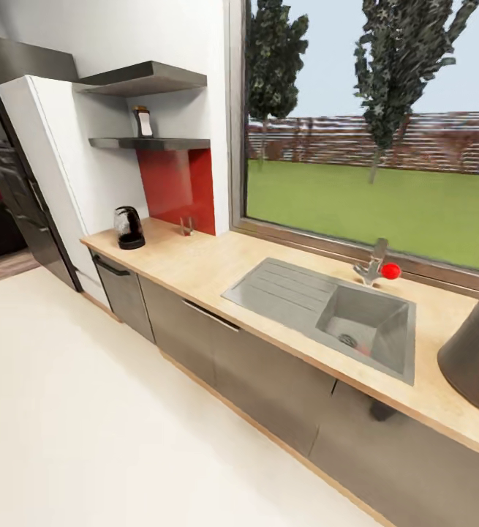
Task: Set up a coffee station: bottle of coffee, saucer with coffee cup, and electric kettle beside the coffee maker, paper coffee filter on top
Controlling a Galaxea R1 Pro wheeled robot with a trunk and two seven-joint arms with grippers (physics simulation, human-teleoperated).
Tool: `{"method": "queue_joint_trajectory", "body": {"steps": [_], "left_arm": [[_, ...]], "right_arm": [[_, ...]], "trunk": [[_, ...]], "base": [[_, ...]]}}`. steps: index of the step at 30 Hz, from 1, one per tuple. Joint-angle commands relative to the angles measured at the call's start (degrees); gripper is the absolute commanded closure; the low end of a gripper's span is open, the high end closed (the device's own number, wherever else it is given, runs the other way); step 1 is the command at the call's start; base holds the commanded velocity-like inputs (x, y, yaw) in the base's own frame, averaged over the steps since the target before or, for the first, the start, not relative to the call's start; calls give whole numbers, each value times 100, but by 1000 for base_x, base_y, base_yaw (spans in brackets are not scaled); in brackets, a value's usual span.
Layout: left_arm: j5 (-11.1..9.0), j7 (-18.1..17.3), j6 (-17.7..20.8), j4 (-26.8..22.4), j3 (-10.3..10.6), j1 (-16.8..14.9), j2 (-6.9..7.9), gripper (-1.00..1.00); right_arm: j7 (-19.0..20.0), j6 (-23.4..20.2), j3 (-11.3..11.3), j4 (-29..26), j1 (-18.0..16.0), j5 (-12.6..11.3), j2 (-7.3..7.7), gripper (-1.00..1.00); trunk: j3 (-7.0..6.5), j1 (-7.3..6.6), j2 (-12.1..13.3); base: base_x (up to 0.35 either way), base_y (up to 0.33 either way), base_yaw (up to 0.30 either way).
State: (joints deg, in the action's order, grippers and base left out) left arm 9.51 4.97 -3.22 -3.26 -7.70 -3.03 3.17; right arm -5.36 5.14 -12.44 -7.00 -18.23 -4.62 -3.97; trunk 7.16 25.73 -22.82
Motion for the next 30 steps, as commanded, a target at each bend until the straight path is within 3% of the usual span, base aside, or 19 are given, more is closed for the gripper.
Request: {"method": "queue_joint_trajectory", "body": {"steps": [1, 17, 30], "left_arm": [[60, 13, -26, 10, -47, -6, -1, -100], [60, 12, -29, 10, -47, -10, -1, -100], [53, 12, -35, 8, -47, -13, -1, -100]], "right_arm": [[-26, 21, -48, 5, -5, -50, 1, -100], [-18, 22, -48, 5, -5, -54, 2, -100], [-20, 22, -48, 8, -5, -56, 2, -100]], "trunk": [[13, 6, -10], [-47, 6, -10], [-160, 6, -10]], "base": [[300, 176, 275], [315, 133, 229], [327, 131, 25]]}}
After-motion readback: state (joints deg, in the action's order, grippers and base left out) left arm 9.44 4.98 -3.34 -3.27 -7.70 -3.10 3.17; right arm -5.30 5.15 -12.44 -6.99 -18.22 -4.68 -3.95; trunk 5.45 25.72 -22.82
